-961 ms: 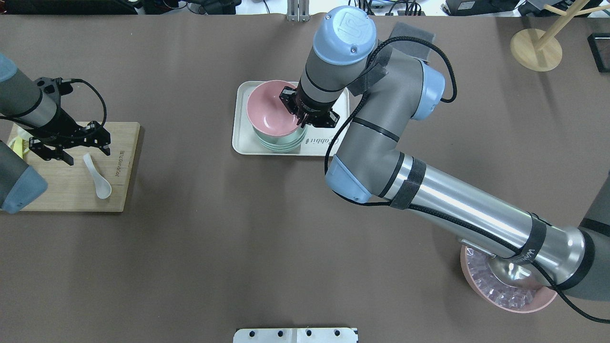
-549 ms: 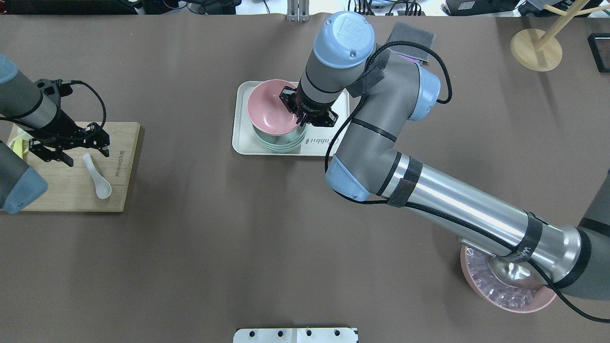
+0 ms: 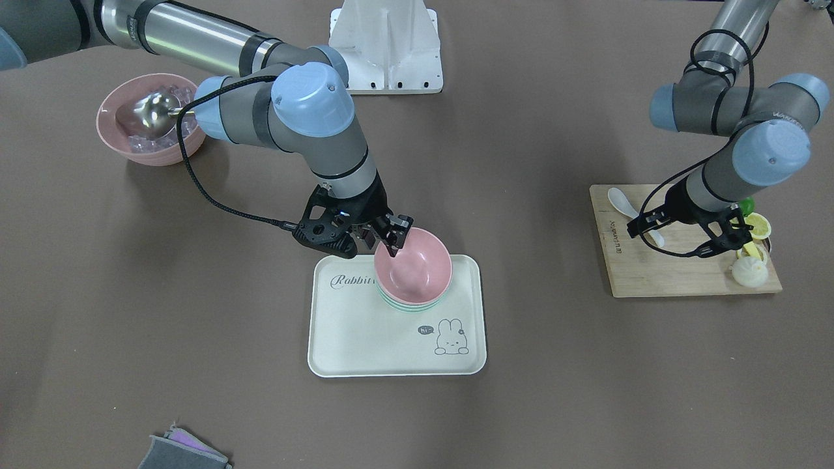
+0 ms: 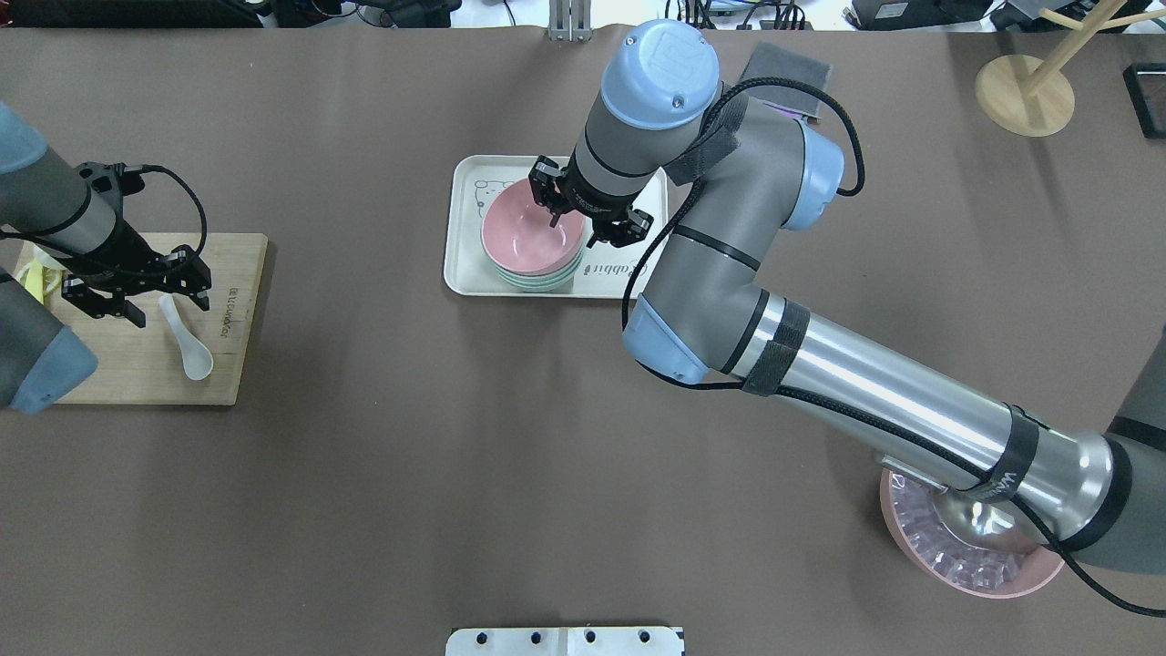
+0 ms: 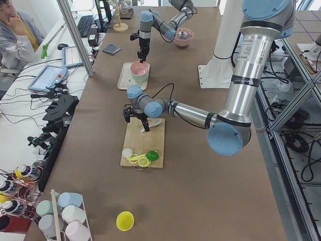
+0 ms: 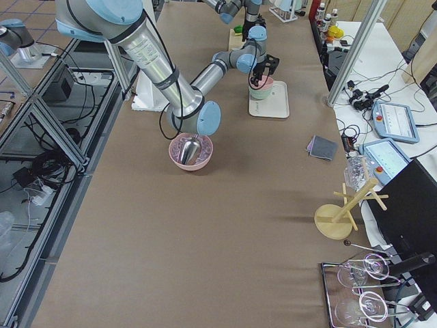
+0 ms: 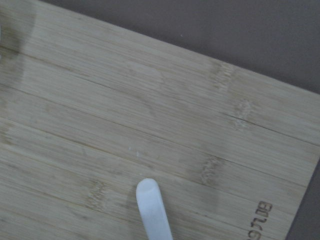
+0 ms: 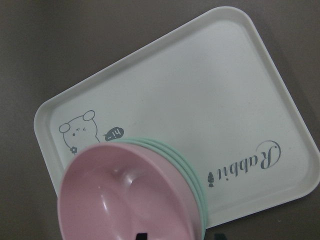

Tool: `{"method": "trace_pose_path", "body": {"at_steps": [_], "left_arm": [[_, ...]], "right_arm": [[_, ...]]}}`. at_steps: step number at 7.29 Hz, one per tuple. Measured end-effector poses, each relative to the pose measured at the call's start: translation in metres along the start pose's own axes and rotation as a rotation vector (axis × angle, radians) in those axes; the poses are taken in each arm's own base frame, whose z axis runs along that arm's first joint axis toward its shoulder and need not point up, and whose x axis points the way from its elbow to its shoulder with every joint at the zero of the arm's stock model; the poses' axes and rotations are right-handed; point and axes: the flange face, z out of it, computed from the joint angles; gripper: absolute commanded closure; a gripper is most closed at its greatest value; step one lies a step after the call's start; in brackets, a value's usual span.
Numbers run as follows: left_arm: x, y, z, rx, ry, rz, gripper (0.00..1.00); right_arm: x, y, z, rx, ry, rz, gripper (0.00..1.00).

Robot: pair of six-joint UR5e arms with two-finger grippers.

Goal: Stack pink bowl on green and place spoon
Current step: 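Release the pink bowl with the right gripper while the left grasps the spoon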

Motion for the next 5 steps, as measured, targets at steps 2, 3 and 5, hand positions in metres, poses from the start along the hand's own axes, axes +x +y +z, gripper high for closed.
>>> {"method": "trace_pose_path", "body": {"at_steps": [2,3,5], "left_arm": [[0.0060,0.0068,0.0063,-0.011,-0.003,-0.033,1.00],[0.0072,0.0082,0.0078,-0.014,-0.004,-0.041,1.00],[0.0113,0.0099,0.0057,-0.016,0.002,-0.047,1.00]], "right_arm": [[-0.0005,-0.0018,-0.0066,-0.001,-0.011,-0.001,0.00],[-0.0001,-0.0019,-0.0099,-0.001,-0.016,-0.002,0.00],[0.0022,-0.0023,-0.0129,-0.002,-0.020,-0.003,0.00]]}}
